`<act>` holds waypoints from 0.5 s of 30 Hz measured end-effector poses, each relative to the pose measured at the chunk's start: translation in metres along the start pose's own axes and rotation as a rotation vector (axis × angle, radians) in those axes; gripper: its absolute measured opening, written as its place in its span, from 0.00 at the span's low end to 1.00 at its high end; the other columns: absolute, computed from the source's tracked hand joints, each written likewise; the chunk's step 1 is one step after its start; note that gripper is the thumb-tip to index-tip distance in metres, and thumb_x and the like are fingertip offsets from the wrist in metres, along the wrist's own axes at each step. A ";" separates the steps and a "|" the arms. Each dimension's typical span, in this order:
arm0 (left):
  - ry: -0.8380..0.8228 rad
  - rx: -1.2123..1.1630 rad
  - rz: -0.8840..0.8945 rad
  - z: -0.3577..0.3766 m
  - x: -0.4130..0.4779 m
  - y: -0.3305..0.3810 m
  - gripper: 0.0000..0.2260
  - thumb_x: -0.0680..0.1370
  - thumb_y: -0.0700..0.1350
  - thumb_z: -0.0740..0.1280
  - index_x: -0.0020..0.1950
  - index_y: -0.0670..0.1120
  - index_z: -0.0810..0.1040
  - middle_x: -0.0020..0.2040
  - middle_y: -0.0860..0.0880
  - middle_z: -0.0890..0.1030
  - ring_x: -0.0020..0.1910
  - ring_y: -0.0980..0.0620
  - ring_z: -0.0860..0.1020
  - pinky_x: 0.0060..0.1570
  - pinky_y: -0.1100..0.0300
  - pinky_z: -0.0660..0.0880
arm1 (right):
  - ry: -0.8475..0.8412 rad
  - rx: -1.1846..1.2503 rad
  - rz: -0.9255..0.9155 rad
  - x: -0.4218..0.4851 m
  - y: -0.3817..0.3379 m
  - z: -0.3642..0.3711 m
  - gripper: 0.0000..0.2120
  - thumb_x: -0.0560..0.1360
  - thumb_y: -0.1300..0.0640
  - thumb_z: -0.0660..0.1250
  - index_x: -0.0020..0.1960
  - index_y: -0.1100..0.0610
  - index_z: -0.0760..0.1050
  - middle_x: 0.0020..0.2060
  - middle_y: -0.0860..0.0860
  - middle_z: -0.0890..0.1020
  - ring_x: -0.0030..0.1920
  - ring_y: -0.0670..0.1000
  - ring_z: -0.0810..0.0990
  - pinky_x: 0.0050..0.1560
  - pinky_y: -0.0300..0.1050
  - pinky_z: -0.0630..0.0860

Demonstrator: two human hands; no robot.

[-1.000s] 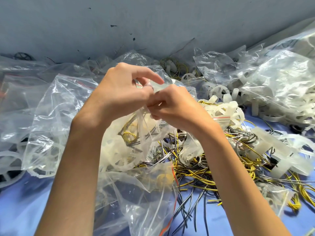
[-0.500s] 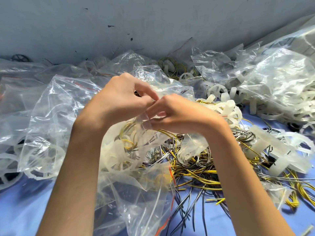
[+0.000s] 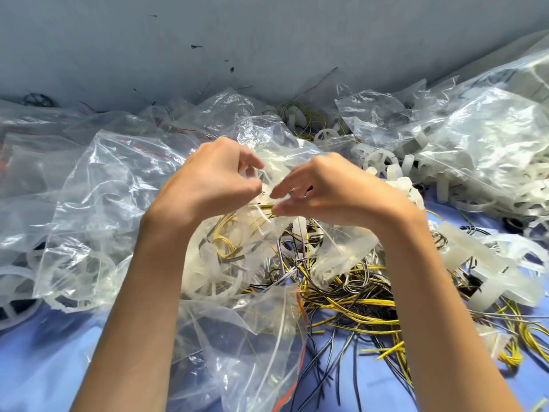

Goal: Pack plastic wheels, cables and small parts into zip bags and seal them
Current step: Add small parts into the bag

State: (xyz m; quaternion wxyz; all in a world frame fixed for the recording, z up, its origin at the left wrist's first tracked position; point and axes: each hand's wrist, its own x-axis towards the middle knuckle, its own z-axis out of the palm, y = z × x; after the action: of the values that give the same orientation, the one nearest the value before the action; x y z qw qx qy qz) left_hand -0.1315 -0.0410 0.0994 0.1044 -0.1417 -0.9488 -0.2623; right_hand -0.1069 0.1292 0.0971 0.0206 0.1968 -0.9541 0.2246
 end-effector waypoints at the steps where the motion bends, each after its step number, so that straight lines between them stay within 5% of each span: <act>1: -0.002 -0.044 0.033 -0.001 -0.001 0.002 0.14 0.71 0.40 0.66 0.52 0.53 0.83 0.43 0.54 0.81 0.33 0.63 0.73 0.37 0.68 0.67 | -0.039 -0.068 -0.001 0.002 -0.003 0.004 0.10 0.71 0.48 0.72 0.52 0.48 0.83 0.43 0.49 0.84 0.43 0.48 0.81 0.45 0.44 0.78; 4: -0.019 -0.152 0.129 -0.006 -0.005 0.008 0.15 0.70 0.37 0.64 0.48 0.55 0.83 0.39 0.57 0.78 0.31 0.68 0.72 0.32 0.76 0.65 | -0.098 -0.235 -0.031 0.006 -0.009 0.015 0.03 0.70 0.59 0.68 0.38 0.57 0.79 0.30 0.54 0.77 0.31 0.52 0.71 0.33 0.45 0.73; 8: -0.033 -0.186 0.176 -0.009 -0.008 0.011 0.16 0.70 0.35 0.64 0.47 0.53 0.84 0.38 0.55 0.79 0.31 0.66 0.72 0.33 0.76 0.65 | -0.136 -0.239 0.012 0.007 -0.010 0.021 0.16 0.67 0.66 0.64 0.25 0.54 0.65 0.24 0.52 0.69 0.27 0.51 0.63 0.20 0.36 0.58; 11: -0.045 -0.180 0.173 -0.009 -0.008 0.011 0.16 0.70 0.35 0.64 0.48 0.52 0.84 0.39 0.55 0.79 0.31 0.66 0.72 0.32 0.76 0.64 | -0.153 -0.223 0.014 0.008 -0.008 0.025 0.11 0.66 0.68 0.64 0.33 0.55 0.80 0.28 0.56 0.75 0.26 0.49 0.63 0.19 0.33 0.61; 15: -0.046 -0.166 0.163 -0.010 -0.007 0.011 0.16 0.71 0.36 0.64 0.49 0.53 0.84 0.39 0.56 0.79 0.30 0.68 0.71 0.31 0.77 0.64 | 0.032 -0.112 -0.025 0.011 -0.005 0.022 0.11 0.67 0.63 0.67 0.43 0.53 0.85 0.35 0.55 0.84 0.33 0.52 0.79 0.37 0.45 0.79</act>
State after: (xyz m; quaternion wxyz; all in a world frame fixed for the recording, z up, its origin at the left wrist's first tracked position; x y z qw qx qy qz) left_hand -0.1204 -0.0387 0.1106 0.0914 -0.2323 -0.9114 -0.3271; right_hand -0.1135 0.1111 0.0810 0.0496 0.2037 -0.9622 0.1736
